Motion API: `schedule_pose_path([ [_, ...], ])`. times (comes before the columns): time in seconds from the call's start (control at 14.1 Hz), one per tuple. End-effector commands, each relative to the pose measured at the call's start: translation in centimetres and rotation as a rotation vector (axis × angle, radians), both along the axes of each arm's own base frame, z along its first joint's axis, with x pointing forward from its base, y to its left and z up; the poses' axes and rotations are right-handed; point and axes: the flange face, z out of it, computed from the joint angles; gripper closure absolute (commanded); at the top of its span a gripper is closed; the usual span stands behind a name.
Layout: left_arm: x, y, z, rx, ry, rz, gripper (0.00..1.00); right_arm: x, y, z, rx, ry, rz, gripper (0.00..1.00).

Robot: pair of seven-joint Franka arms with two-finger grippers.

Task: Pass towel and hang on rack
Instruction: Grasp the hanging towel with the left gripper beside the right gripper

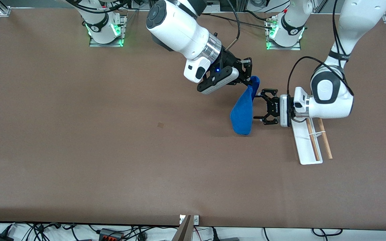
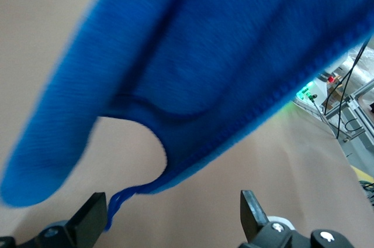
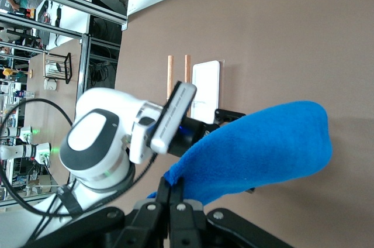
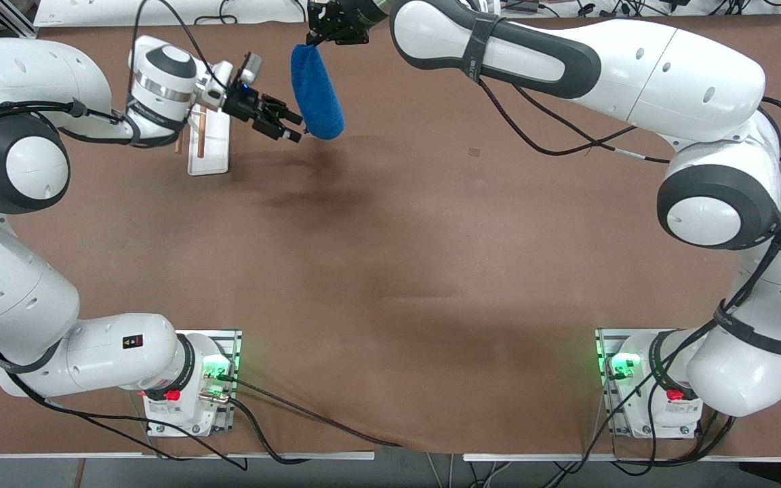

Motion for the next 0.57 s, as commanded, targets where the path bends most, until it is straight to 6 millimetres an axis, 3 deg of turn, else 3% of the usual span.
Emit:
schedule_pose_path([
  [0.0, -1.7, -0.6, 0.4, -0.034, -0.086, -0.015, 0.0, -0.2, 0.4, 0.3, 0.006, 0.001, -0.004, 1.0],
  [0.28, -1.7, -1.7, 0.4, -0.049, -0.146, -0.038, 0.0, -0.2, 0.4, 0.3, 0.001, -0.006, -0.003, 1.0],
  [0.5, -1.7, -4.5, 1.0, -0.034, -0.184, -0.047, 0.02, -0.2, 0.4, 0.3, 0.001, -0.007, -0.002, 1.0],
])
